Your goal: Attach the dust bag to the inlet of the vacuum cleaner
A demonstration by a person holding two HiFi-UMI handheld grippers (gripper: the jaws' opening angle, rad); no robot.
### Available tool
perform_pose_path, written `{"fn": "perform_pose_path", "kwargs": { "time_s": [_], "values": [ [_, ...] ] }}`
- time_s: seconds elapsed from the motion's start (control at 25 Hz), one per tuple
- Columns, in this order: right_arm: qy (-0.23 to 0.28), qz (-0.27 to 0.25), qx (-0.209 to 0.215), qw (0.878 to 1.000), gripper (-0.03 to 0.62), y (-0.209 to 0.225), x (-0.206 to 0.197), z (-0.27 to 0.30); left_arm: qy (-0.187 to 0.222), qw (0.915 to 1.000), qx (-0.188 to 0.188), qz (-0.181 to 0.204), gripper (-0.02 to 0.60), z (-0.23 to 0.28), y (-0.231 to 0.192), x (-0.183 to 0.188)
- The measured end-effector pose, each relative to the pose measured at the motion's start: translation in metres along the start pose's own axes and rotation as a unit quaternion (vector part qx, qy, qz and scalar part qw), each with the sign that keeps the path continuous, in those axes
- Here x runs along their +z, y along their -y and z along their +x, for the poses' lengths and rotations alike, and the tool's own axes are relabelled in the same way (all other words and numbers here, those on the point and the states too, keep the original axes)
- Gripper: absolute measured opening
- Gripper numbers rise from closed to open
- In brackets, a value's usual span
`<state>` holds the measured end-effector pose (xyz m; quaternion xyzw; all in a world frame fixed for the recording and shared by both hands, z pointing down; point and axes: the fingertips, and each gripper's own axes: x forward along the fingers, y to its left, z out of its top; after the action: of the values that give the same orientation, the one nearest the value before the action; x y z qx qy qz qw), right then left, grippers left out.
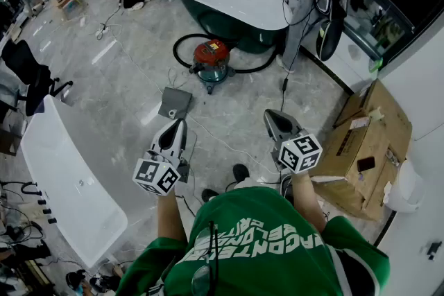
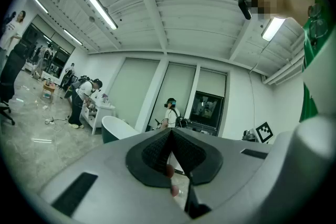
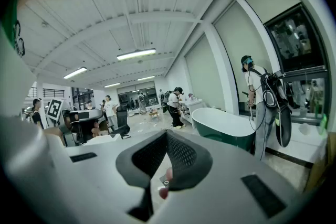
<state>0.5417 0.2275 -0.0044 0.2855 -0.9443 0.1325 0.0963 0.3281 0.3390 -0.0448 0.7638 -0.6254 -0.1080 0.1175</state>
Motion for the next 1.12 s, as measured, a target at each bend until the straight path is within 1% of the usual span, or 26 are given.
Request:
{"fn": "perform_pose_path", "kwargs": {
  "time_s": [0.36, 0.56, 0.76, 0.96, 1.12],
  "values": [
    [-0.007, -0.014, -0.002, 1.0, 0.005, -0.031, -0.008, 0.007, 0.003, 1.0, 0.008, 0.004, 0.0, -0.032, -0.016, 0.002],
    [-0.015, -0.014, 0.004, 1.0, 0.005, -0.051, -0.021, 0.017, 0.003, 0.9998, 0.018, 0.008, 0.0, -0.056, -0.028, -0.003],
    [-0.023, 0.003, 0.014, 1.0, 0.005, -0.075, -0.037, 0.03, -0.006, 0.999, 0.043, 0.003, 0.0, -0.091, -0.051, -0.013],
    [-0.051, 0.006, 0.032, 0.998, 0.005, -0.108, -0.06, 0.049, -0.02, 0.9966, 0.08, -0.001, 0.0, -0.13, -0.087, -0.02],
    [-0.07, 0.007, 0.045, 0.997, 0.005, -0.121, -0.073, 0.071, -0.023, 0.9944, 0.103, -0.008, 0.0, -0.147, -0.117, -0.025]
  ]
}}
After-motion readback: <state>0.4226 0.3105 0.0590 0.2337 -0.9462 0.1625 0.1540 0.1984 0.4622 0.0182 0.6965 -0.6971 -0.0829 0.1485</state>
